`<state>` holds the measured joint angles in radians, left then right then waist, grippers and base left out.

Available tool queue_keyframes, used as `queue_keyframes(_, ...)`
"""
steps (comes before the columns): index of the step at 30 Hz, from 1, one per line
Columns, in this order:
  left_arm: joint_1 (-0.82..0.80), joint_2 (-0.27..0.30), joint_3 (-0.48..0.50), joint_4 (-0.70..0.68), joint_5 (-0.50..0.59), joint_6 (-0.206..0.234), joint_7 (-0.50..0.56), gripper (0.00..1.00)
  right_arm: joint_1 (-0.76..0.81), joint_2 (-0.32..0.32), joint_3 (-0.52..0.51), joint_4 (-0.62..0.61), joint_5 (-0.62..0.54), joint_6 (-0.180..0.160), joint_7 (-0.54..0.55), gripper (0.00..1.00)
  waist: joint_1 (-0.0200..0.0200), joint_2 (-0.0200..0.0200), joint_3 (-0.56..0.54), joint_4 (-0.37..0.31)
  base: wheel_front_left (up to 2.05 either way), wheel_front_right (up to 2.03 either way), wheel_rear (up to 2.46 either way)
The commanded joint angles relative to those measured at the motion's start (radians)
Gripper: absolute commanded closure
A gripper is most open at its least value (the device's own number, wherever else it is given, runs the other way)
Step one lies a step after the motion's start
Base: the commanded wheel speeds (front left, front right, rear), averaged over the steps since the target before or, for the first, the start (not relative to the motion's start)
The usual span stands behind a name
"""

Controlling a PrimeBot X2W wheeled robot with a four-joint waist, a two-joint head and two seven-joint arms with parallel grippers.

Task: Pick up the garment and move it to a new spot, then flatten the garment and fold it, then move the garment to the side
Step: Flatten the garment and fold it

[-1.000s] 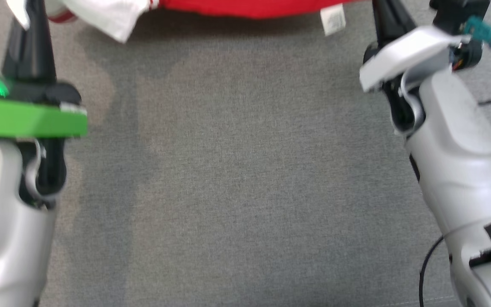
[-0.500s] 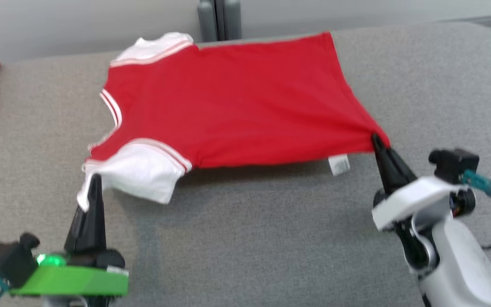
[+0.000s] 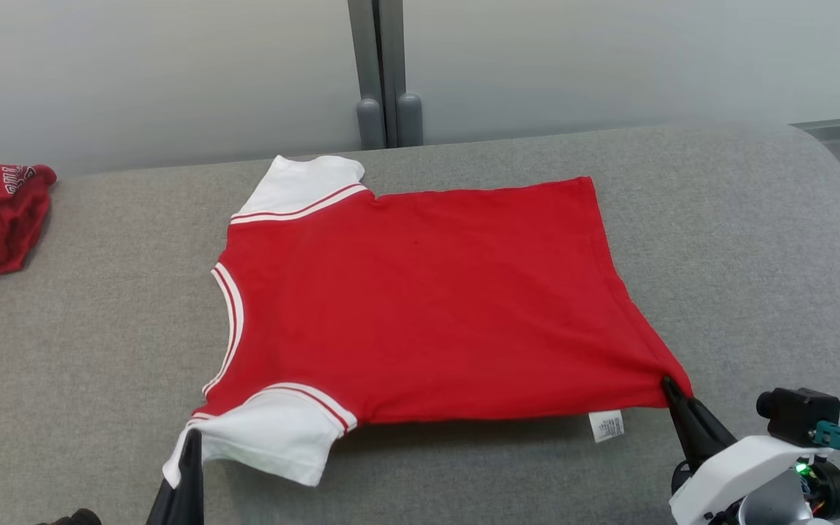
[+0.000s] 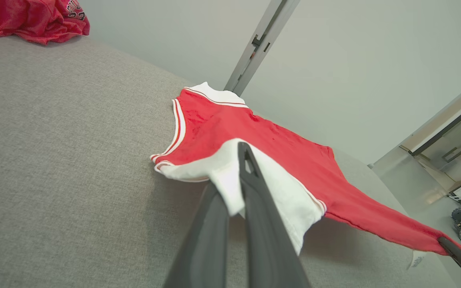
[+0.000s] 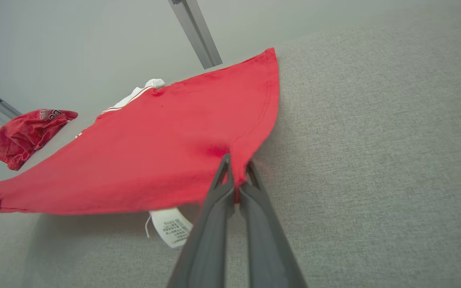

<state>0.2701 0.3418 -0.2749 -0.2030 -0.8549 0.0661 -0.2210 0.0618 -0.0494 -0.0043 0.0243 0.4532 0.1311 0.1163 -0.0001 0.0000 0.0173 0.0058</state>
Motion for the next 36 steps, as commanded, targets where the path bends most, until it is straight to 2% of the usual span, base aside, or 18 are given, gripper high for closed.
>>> queue_keyframes(1,0.002,-0.009,-0.005,0.019,-0.013,-0.012,0.003,1.00,0.009,-0.003,-0.003,0.011,-0.017,-0.001,0.003,1.00,0.0001,0.0000,0.000,0.000,0.00,0.00,0.00)
queue_keyframes(14,-0.118,-0.037,-0.039,0.175,-0.011,-0.070,-0.002,1.00,-0.059,-0.003,0.017,0.153,-0.017,-0.001,-0.013,1.00,0.0001,0.0000,0.036,0.003,0.00,0.00,0.00)
queue_keyframes(19,-0.231,-0.051,-0.053,0.239,0.009,-0.092,0.004,1.00,-0.105,-0.003,0.016,0.202,0.003,-0.001,-0.021,1.00,0.0001,0.0000,0.057,0.013,0.00,0.00,0.00)
queue_keyframes(29,-0.528,-0.112,-0.072,0.472,0.062,-0.136,-0.018,1.00,-0.284,-0.003,-0.003,0.326,0.066,-0.001,-0.077,1.00,0.0001,0.0000,0.129,0.011,0.00,0.00,0.00)
queue_keyframes(36,-0.659,-0.150,-0.073,0.623,0.102,-0.164,-0.037,1.00,-0.395,-0.003,0.007,0.433,0.070,-0.001,-0.127,1.00,0.0001,0.0000,0.180,0.002,0.00,0.00,0.00)
